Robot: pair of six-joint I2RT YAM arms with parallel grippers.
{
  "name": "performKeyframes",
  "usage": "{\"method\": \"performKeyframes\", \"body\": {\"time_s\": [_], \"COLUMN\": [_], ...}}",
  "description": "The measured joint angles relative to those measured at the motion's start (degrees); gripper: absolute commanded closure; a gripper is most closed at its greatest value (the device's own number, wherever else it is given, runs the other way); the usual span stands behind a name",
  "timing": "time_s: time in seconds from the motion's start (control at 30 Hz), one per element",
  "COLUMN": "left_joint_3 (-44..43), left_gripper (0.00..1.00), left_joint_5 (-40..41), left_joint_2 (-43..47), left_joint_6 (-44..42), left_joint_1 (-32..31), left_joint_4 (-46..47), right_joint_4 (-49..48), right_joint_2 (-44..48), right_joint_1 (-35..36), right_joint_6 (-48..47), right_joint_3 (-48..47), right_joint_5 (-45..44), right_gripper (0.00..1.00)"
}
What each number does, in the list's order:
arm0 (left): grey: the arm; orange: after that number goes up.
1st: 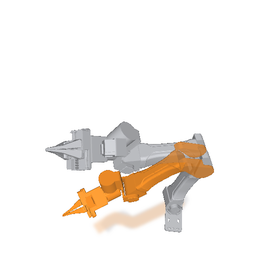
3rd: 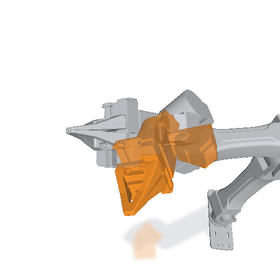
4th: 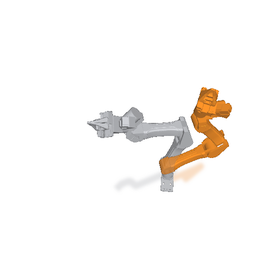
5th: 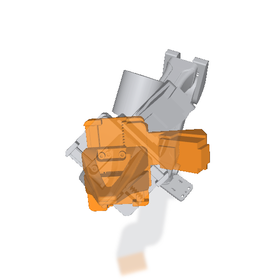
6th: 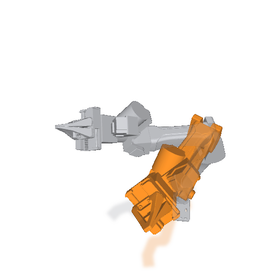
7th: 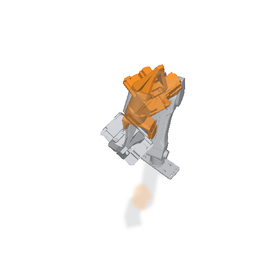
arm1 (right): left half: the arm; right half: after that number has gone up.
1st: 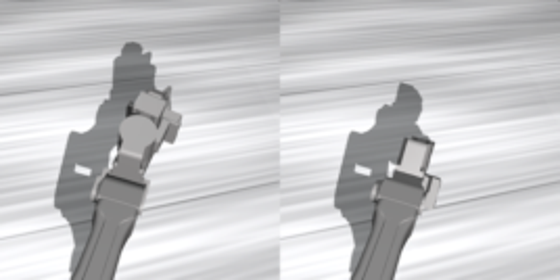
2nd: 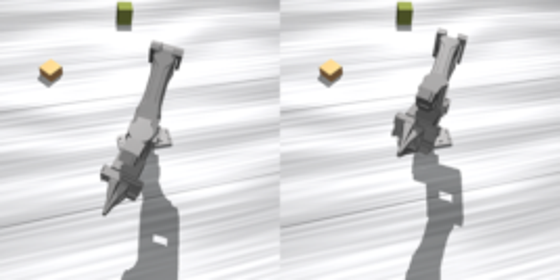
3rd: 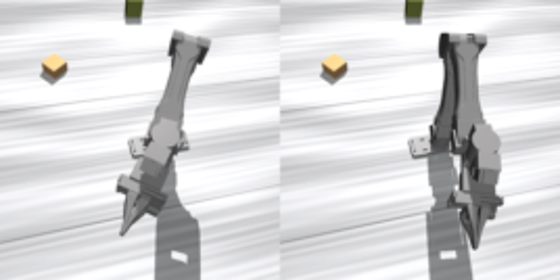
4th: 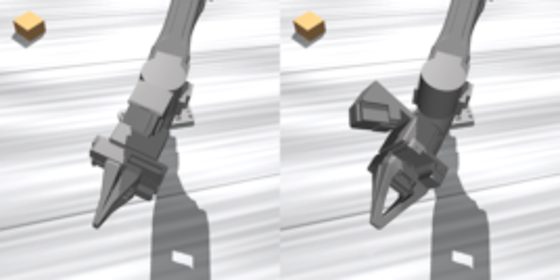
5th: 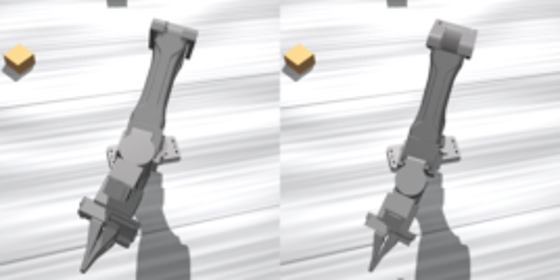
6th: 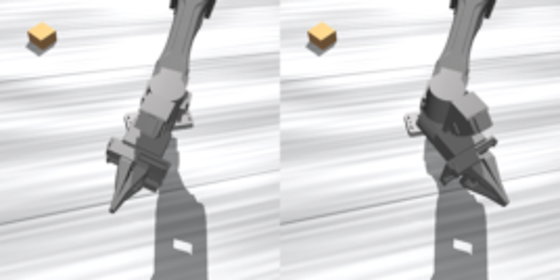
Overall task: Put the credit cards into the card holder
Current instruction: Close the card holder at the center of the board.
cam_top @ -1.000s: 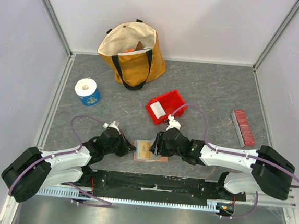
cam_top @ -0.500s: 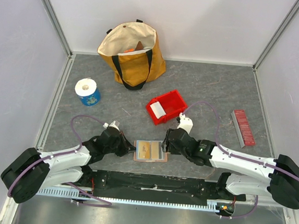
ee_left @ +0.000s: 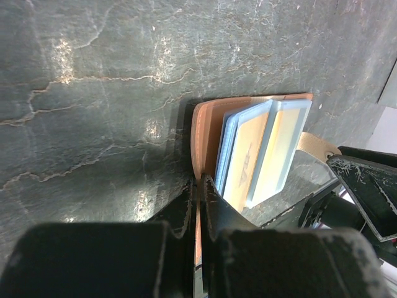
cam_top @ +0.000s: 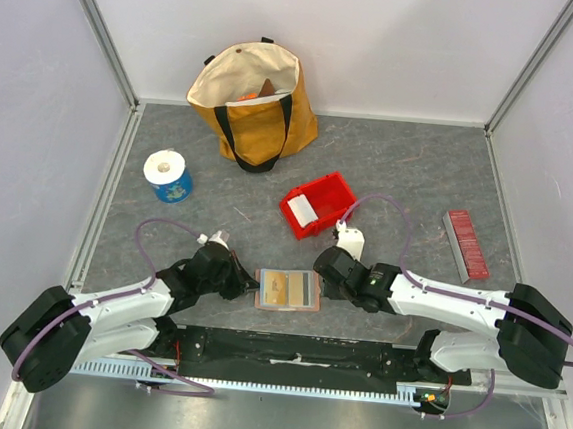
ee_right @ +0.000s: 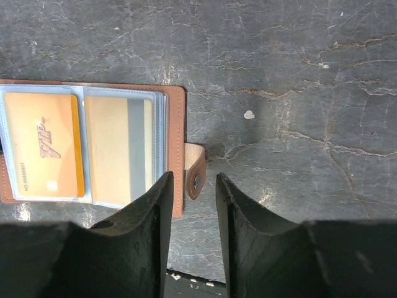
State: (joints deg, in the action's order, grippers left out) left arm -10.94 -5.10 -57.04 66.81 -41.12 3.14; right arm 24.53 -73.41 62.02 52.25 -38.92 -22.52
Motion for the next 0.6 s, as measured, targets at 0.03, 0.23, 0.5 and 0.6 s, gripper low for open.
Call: {"method": "performKeyframes", "body": {"time_s": [0.03,0.23,0.5,0.6], "left_joint_3": [0.0,-0.9,-4.4,-7.2], "left_gripper": [0.98,0.98,0.98,0.98], "left_joint_5": [0.0,0.0,0.0,-0.1], "left_joint_2": [0.0,0.0,-0.2,-0.6], "left_joint_6": [0.0,-0.9,-3.6,-5.5], "left_joint_1": [0.0,0.0,0.0,0.0], "left_joint_4": [-0.2,-1.2,-5.0,-6.9], "right_joint_4": [0.0,0.1,-0.4,-1.4], "right_joint_2": [0.0,0.0,0.0,0.0], "right_joint_1": [0.0,0.0,0.0,0.0], "right_joint_6": [0.0,-0.5,-0.7,-0.7], "right_joint_3": [0.0,0.0,0.0,0.0], "right_joint_5": [0.0,0.0,0.9,2.0], "right_gripper": [0.69,0.99,1.00,1.00]}}
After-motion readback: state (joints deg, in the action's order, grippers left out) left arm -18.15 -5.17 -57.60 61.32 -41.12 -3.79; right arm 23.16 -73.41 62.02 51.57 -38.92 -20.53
